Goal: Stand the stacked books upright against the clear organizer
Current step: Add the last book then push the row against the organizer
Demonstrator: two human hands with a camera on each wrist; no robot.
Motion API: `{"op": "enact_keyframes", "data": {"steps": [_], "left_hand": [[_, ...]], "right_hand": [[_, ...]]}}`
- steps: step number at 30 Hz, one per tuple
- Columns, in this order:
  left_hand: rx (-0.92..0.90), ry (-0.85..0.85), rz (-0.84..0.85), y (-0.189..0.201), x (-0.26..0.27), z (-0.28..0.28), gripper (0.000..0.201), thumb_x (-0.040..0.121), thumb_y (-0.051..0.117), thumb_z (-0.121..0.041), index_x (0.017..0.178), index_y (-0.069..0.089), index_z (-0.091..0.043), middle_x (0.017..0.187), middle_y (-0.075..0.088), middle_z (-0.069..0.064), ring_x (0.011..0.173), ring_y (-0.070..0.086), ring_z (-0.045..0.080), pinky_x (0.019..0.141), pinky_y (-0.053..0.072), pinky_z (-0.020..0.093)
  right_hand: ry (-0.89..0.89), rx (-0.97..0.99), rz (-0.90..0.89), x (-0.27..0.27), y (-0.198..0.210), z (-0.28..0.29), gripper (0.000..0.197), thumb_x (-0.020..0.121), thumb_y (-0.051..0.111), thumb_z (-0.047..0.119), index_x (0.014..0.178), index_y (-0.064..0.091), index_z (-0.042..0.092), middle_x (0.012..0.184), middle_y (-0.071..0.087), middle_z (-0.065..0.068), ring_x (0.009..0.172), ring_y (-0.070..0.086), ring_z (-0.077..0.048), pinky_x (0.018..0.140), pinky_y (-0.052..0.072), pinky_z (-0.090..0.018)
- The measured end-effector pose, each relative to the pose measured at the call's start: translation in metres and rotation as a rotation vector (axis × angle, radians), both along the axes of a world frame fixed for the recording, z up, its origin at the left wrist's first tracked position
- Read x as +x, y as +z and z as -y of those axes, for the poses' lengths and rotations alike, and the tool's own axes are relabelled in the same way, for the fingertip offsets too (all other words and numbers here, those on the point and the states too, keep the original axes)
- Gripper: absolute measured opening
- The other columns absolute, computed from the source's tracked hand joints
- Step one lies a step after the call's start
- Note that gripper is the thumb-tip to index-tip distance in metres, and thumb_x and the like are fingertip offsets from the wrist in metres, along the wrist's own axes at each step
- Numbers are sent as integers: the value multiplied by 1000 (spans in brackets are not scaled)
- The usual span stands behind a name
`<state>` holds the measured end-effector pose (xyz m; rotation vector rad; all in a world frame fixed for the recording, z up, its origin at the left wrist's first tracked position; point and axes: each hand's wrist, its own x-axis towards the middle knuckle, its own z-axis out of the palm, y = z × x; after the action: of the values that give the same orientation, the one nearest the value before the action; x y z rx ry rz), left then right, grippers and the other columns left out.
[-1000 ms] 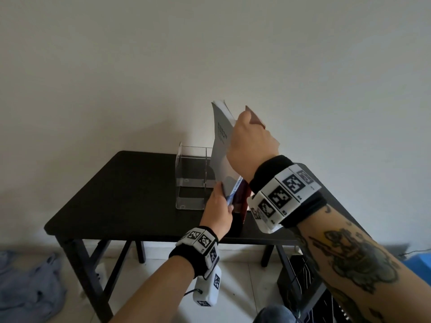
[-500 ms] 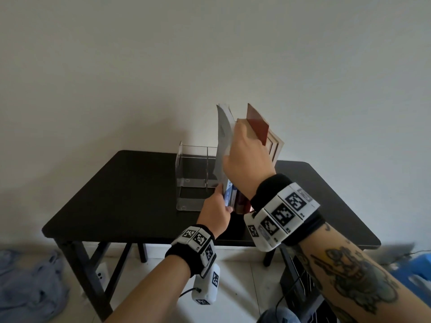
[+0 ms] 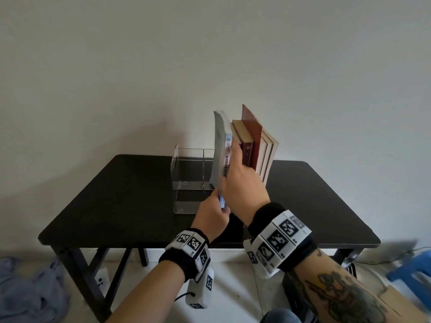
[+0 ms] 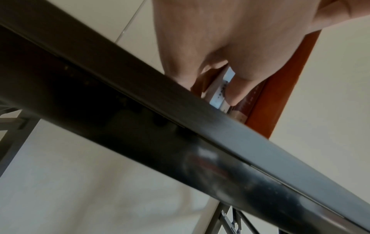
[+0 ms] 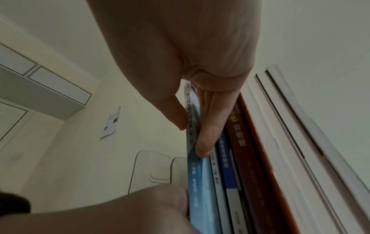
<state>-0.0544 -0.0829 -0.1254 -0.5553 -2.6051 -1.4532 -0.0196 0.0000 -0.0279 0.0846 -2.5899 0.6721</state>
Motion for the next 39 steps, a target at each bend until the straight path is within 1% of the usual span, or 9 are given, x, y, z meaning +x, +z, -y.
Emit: {"op": "enact_keyframes", "data": {"steps": [4,7,11,13,17,20,25,31,39], "left_hand": [[-36,-2,-13,-9,-9,-2,9,92,53,-9,100,54,-9,74,48,-11,79,59,23,58,40,7],[-112,2,-53,-16,-14,-3,23,94,55,-15,117,55,-12,89,53,-14,89,57,11,66,36,1],[-182,12,-55,-17,-11,-6,43,97,55,-17,137,42,-11,112,55,-6,94,55,4,70,31,-7],[-86,27,-9,-15,-4,-7,60,96,57,-17,146,26,-10,122,61,3,90,63,8,73,41,-2],[145,-6,-70,-15,3,-8,72,92,62,-22,151,22,-32,141,50,-5,129,51,13,104,48,36],[88,31,-248,-4,14,1,68,89,65,-34,147,30,-36,145,40,-7,137,36,10,109,40,36],[-167,360,-579,15,25,26,72,77,65,-50,141,47,-24,156,18,16,147,15,34,117,17,53],[-228,491,-300,20,15,42,100,66,68,-71,149,27,-35,160,-18,11,148,-17,36,115,1,63],[-71,369,-103,9,1,43,112,62,71,-72,151,20,-29,160,-9,2,149,8,30,115,29,52]], "right_hand": [[15,-29,8,4,-6,-5,78,90,49,1,149,3,23,63,57,-2,52,60,-21,56,57,-41],[6,-39,22,9,-8,-7,77,92,49,6,151,2,21,65,53,3,55,58,-20,57,54,-37],[-22,-35,-40,19,-12,-10,67,92,53,18,148,17,17,110,59,-5,86,65,-25,70,54,-36],[-70,-20,-188,25,-16,-12,57,90,57,25,141,32,17,123,52,-3,93,62,-21,68,53,-31],[-176,-102,-519,30,-23,-23,53,80,70,31,123,47,11,115,47,-5,99,53,-19,72,51,-30],[-218,-188,-333,28,-34,-33,92,69,77,50,137,31,8,133,33,-11,126,32,-25,103,34,-39],[-121,-470,147,22,-58,-53,136,60,81,62,151,-10,17,158,-4,-7,147,0,-24,117,18,-49],[-55,-635,271,5,-76,-57,141,48,87,61,150,-5,30,153,22,-6,142,25,-24,112,32,-50],[-56,-519,231,-11,-84,-55,109,57,89,42,137,18,21,135,36,-4,127,40,-20,102,44,-38]]}}
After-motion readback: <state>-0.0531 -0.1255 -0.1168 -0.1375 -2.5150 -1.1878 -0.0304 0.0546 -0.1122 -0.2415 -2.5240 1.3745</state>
